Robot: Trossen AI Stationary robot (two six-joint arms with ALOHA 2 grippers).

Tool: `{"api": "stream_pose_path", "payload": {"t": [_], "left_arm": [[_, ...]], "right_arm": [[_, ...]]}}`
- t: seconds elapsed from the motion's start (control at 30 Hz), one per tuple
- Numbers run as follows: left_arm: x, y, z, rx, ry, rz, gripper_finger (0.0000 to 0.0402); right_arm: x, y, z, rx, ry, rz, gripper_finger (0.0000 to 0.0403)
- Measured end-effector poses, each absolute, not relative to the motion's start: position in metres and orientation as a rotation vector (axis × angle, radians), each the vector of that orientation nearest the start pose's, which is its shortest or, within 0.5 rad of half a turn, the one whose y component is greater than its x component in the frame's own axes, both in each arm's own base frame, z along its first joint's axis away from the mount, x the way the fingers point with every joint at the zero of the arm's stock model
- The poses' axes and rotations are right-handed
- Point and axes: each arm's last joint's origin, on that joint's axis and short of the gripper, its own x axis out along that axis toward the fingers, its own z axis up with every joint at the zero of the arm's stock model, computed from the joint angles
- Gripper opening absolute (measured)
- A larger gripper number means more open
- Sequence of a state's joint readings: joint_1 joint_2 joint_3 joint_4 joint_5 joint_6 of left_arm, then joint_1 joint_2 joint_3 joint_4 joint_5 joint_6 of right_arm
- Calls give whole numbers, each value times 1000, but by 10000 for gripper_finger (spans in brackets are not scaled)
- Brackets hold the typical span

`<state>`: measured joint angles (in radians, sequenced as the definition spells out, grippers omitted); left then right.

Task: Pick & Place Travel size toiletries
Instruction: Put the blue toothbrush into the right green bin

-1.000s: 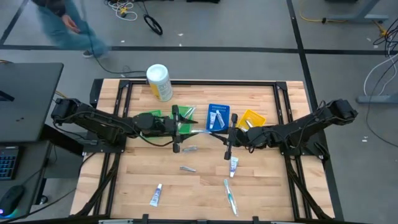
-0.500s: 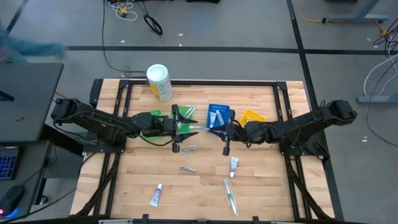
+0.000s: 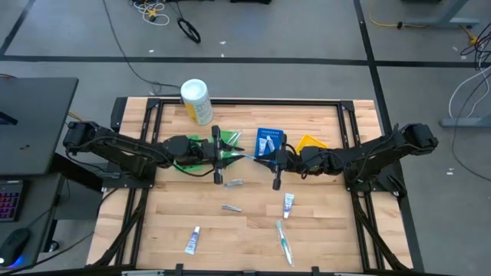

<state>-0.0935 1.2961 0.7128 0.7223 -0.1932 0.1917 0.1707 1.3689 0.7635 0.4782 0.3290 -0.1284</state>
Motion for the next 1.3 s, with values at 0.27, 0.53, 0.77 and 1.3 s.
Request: {"api": "stream_pose_path", "payload": {"t": [0.27, 0.53, 0.77, 1.3], "left_arm": [[281, -19, 284, 178, -109, 118, 33], [281, -18, 280, 175, -62, 145, 44], [278, -11, 269, 289, 113, 373, 33], [231, 36, 281, -76, 542, 545, 36]], "right_arm": [[294, 41, 259, -179, 142, -154, 20], [293, 41, 255, -133, 185, -159, 57], [289, 36, 241, -86, 315, -304, 73], [285, 35, 232, 6, 395, -331, 75]]}}
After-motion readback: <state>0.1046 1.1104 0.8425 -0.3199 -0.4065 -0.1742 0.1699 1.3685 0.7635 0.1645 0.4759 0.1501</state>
